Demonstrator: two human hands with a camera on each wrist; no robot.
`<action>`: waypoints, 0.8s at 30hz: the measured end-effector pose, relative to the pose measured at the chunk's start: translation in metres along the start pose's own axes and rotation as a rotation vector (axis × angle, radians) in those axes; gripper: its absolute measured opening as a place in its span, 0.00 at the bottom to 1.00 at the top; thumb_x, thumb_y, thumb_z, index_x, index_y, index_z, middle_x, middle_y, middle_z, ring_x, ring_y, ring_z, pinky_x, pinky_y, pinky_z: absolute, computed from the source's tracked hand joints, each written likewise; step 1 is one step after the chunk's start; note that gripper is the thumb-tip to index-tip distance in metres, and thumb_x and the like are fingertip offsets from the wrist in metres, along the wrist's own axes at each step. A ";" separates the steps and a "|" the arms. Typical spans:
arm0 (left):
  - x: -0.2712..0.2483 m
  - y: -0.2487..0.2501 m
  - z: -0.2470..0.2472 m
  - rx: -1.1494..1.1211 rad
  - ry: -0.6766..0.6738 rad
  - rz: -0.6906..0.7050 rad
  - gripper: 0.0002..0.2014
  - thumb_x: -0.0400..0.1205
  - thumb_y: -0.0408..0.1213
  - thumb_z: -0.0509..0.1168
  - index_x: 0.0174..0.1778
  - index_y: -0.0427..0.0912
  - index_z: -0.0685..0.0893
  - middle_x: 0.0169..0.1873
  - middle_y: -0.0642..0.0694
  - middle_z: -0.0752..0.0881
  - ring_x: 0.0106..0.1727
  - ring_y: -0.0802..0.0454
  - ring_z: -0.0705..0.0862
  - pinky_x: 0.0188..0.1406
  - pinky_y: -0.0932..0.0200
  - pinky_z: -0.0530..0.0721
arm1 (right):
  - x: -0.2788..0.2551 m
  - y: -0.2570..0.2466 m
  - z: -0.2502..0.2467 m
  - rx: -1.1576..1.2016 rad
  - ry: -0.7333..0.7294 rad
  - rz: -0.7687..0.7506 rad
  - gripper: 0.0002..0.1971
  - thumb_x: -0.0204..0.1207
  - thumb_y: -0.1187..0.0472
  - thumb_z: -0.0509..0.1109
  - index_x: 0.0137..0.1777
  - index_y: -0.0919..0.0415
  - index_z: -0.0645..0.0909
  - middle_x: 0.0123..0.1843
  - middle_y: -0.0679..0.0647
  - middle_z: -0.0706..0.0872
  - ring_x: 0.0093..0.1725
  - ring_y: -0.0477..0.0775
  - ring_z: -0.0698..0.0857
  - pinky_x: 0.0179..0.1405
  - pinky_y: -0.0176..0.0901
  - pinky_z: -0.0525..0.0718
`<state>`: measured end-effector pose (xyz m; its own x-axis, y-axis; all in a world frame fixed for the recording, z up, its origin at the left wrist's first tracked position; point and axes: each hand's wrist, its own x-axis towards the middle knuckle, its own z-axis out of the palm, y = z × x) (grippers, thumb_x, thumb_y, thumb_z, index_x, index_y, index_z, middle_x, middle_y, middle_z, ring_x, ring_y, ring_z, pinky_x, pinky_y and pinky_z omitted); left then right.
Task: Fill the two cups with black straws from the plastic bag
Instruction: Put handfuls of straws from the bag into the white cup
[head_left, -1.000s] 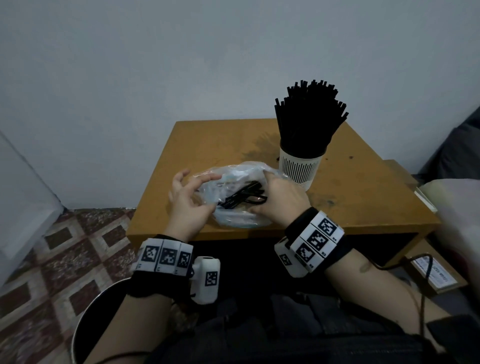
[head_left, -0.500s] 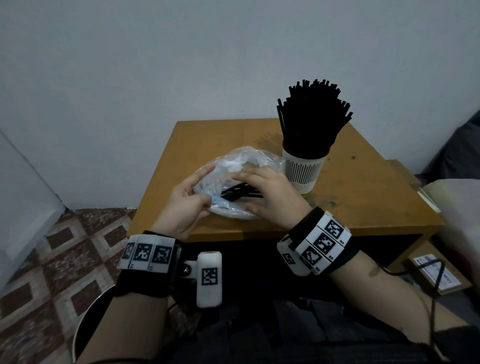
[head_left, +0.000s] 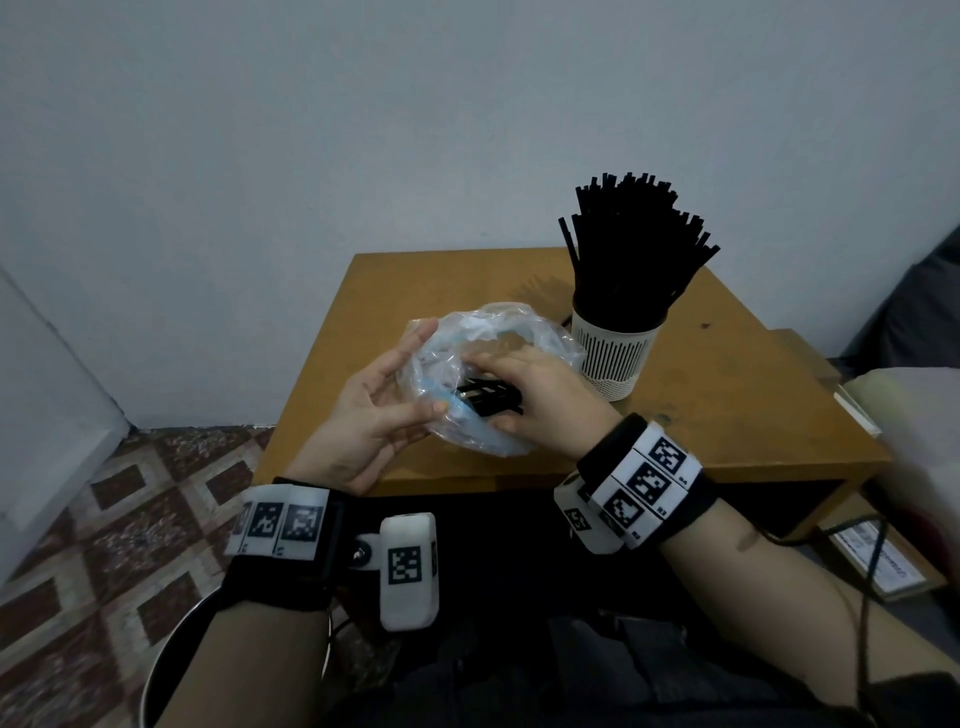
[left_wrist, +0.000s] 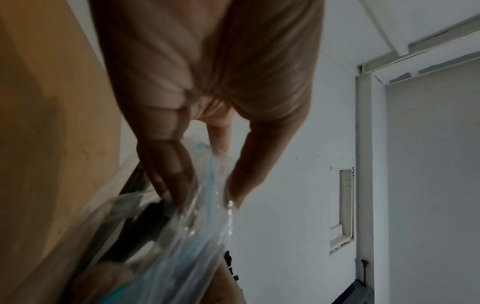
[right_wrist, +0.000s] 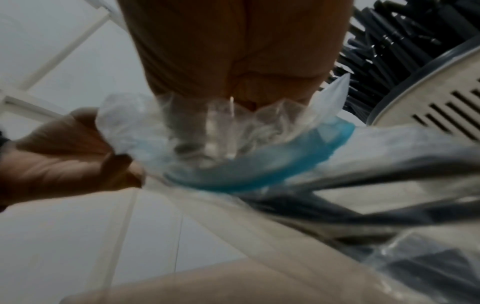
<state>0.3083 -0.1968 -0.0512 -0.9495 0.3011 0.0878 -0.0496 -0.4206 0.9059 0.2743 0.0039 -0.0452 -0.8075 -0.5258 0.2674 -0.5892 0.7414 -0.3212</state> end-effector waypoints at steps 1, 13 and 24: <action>0.000 0.000 0.001 -0.002 -0.016 0.006 0.51 0.50 0.34 0.87 0.73 0.50 0.78 0.70 0.48 0.81 0.61 0.48 0.86 0.45 0.59 0.89 | 0.001 0.000 0.002 0.002 0.038 0.017 0.33 0.69 0.60 0.77 0.75 0.50 0.70 0.66 0.50 0.81 0.67 0.49 0.75 0.69 0.45 0.73; 0.002 0.000 0.003 -0.008 0.035 0.049 0.49 0.48 0.37 0.89 0.69 0.50 0.82 0.76 0.46 0.75 0.66 0.47 0.83 0.45 0.59 0.89 | 0.003 0.001 0.009 -0.127 0.225 0.025 0.14 0.77 0.56 0.67 0.62 0.55 0.83 0.51 0.56 0.88 0.53 0.57 0.84 0.54 0.48 0.78; 0.006 0.004 0.003 -0.020 0.160 0.081 0.52 0.41 0.40 0.89 0.66 0.48 0.83 0.71 0.41 0.80 0.58 0.47 0.88 0.42 0.60 0.89 | -0.001 0.007 -0.014 0.023 0.397 -0.043 0.11 0.76 0.64 0.72 0.57 0.61 0.86 0.48 0.57 0.87 0.46 0.55 0.85 0.47 0.43 0.81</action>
<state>0.3037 -0.1939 -0.0457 -0.9878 0.1262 0.0912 0.0240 -0.4555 0.8899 0.2710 0.0154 -0.0345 -0.7105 -0.3506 0.6101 -0.6263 0.7104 -0.3211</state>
